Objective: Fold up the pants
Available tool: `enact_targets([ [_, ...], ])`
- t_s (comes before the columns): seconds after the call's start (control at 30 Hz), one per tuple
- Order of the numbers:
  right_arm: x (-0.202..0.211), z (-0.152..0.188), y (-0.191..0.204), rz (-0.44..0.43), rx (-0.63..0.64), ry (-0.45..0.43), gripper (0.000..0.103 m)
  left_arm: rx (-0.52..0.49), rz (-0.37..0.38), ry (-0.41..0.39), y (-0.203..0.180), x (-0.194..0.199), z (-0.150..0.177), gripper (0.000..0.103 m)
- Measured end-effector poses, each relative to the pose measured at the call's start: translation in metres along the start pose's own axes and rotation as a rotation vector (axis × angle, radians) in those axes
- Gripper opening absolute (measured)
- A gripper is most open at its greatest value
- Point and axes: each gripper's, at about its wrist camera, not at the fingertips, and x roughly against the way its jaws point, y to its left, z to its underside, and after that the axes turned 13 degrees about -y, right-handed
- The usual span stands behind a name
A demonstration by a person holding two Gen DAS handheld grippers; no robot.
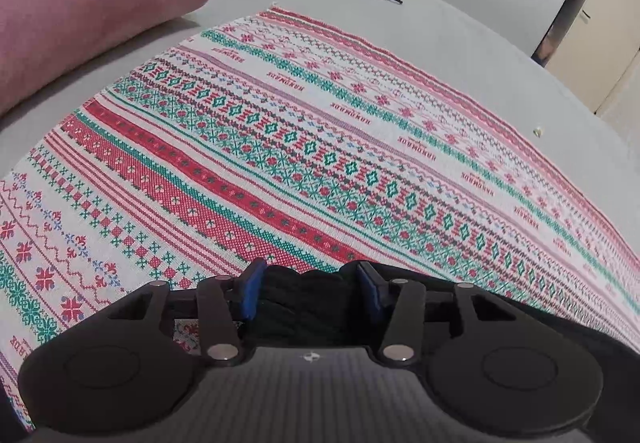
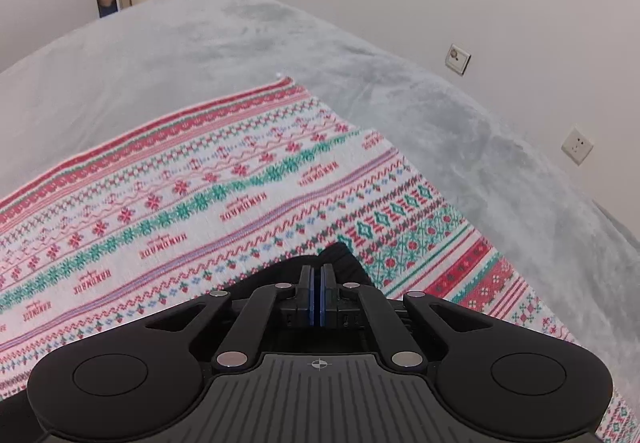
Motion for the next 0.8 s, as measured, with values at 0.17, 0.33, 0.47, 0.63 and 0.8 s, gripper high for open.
enact_targets([
  [0.17, 0.009, -0.006, -0.007, -0.024, -0.024, -0.030, 0.000, 0.046, 0.002, -0.017, 0.004, 0.005, -0.005, 0.035],
  [0.33, 0.010, -0.008, -0.015, -0.041, -0.048, -0.030, 0.000, 0.073, -0.010, -0.007, 0.016, 0.001, -0.006, 0.033],
  [0.47, 0.005, -0.005, -0.016, -0.048, -0.049, -0.008, 0.000, 0.135, 0.027, 0.020, 0.022, 0.001, -0.011, 0.048],
  [0.63, 0.000, -0.002, -0.014, -0.056, -0.047, 0.015, 0.007, 0.187, 0.050, 0.037, 0.032, 0.005, -0.015, 0.064],
  [0.8, -0.002, -0.001, -0.011, -0.052, -0.039, 0.014, 0.009, 0.121, 0.083, 0.056, 0.017, 0.003, -0.011, 0.064],
])
